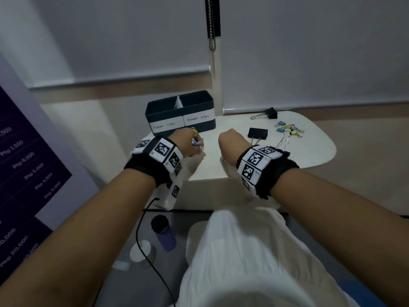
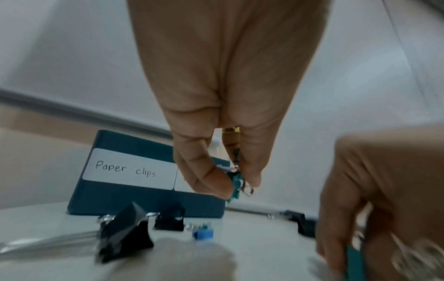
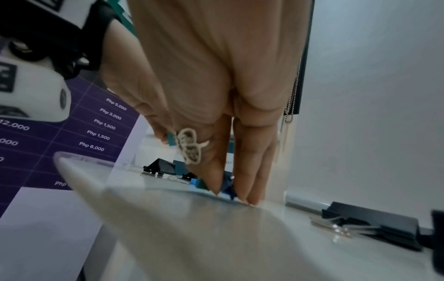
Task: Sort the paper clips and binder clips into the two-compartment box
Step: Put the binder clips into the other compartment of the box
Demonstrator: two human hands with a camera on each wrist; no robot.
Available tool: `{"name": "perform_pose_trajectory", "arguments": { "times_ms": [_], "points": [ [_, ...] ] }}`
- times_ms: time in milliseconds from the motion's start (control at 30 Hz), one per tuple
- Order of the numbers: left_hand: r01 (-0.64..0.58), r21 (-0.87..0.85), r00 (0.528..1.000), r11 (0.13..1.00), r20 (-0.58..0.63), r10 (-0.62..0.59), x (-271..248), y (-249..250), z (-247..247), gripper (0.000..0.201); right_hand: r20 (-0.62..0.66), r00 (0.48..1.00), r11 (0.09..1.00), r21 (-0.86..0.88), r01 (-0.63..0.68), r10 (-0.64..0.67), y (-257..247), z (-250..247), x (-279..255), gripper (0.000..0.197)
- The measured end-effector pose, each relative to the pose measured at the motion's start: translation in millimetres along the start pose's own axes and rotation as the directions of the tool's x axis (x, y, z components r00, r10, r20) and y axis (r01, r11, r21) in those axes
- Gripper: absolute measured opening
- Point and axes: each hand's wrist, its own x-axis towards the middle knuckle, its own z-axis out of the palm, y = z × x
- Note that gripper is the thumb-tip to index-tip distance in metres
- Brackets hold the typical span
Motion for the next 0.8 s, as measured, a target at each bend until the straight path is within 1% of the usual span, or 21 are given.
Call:
{"name": "perform_pose_trajectory", "arguments": {
  "times_ms": [33,67,133,167,200,267,300,333,367,400,433,500,533,567,600,633,667,700,733,767,800],
  "points": [
    [0.006,-0.042,1.000,0.999,-0.008,-0.006,0,-2,-7,0.004,0.008,1.000,1.000,-0.002,-0.008,0.008,0,-1,2,0.029],
    [0.013,-0.094,1.000,0.995,-0.019,-0.014,2,-4,-15,0.004,0.017,1.000,1.000,0.009,-0.009,0.009,2,-4,5,0.030],
    [0.009,-0.225,0.997,0.974,-0.071,-0.026,7,-6,-33,0.006,0.022,1.000,1.000,0.023,0.002,-0.002,9,-11,16,0.014],
    [0.008,-0.297,0.994,0.955,-0.103,-0.040,10,-6,-43,0.008,0.004,1.000,0.999,0.049,-0.001,0.000,14,-16,23,0.018],
    [-0.001,-0.364,0.989,0.931,-0.138,-0.053,16,-5,-52,0.009,-0.030,0.999,0.995,0.096,-0.007,0.010,19,-25,32,0.024],
    [-0.009,-0.463,0.971,0.886,-0.217,-0.104,31,-3,-68,0.003,-0.168,0.984,0.960,0.279,-0.003,0.052,26,-52,53,0.026],
    [-0.022,-0.487,0.956,0.873,-0.266,-0.124,42,-2,-74,0.008,-0.236,0.969,0.935,0.355,0.015,0.074,27,-67,63,0.025],
    [-0.016,-0.473,0.943,0.881,-0.300,-0.145,52,1,-79,0.009,-0.296,0.950,0.901,0.432,0.039,0.101,27,-78,75,0.024],
    [-0.012,-0.439,0.930,0.898,-0.335,-0.152,64,3,-82,0.005,-0.343,0.931,0.868,0.493,0.065,0.125,26,-85,88,0.024],
    [0.007,-0.381,0.916,0.925,-0.368,-0.158,75,7,-84,0.008,-0.365,0.919,0.846,0.528,0.072,0.149,23,-88,100,0.024],
    [0.029,-0.311,0.902,0.950,-0.401,-0.159,88,8,-85,0.012,-0.377,0.913,0.845,0.530,0.072,0.158,21,-89,114,0.023],
    [0.097,-0.193,0.890,0.976,-0.423,-0.172,104,10,-83,0.013,-0.379,0.915,0.867,0.494,0.071,0.141,16,-83,136,0.023],
    [0.133,-0.143,0.890,0.981,-0.419,-0.182,110,11,-83,0.021,-0.349,0.932,0.889,0.453,0.073,0.101,15,-79,144,0.023],
    [0.157,-0.097,0.893,0.983,-0.410,-0.183,116,10,-81,0.024,-0.292,0.956,0.914,0.398,0.080,0.043,15,-75,150,0.024],
    [0.185,-0.075,0.905,0.980,-0.375,-0.199,117,11,-81,0.016,-0.217,0.976,0.939,0.333,0.086,-0.013,15,-73,154,0.026],
    [0.184,-0.075,0.917,0.980,-0.346,-0.198,120,9,-80,0.009,-0.152,0.987,0.953,0.287,0.097,-0.055,16,-71,157,0.027],
    [0.196,-0.072,0.924,0.978,-0.320,-0.208,122,6,-78,0.030,-0.105,0.991,0.958,0.265,0.111,-0.086,18,-72,157,0.028],
    [0.184,-0.076,0.934,0.980,-0.298,-0.199,124,3,-78,0.047,-0.093,0.989,0.954,0.268,0.132,-0.111,22,-74,155,0.030],
    [0.171,-0.057,0.942,0.984,-0.285,-0.180,122,3,-79,0.058,-0.103,0.986,0.949,0.274,0.154,-0.130,28,-80,151,0.032],
    [0.135,-0.034,0.945,0.990,-0.297,-0.139,120,3,-80,0.062,-0.107,0.983,0.947,0.271,0.173,-0.149,35,-86,143,0.037],
    [0.109,-0.001,0.944,0.994,-0.312,-0.104,118,4,-81,0.063,-0.091,0.982,0.951,0.246,0.185,-0.168,43,-93,133,0.040]
  ]
}}
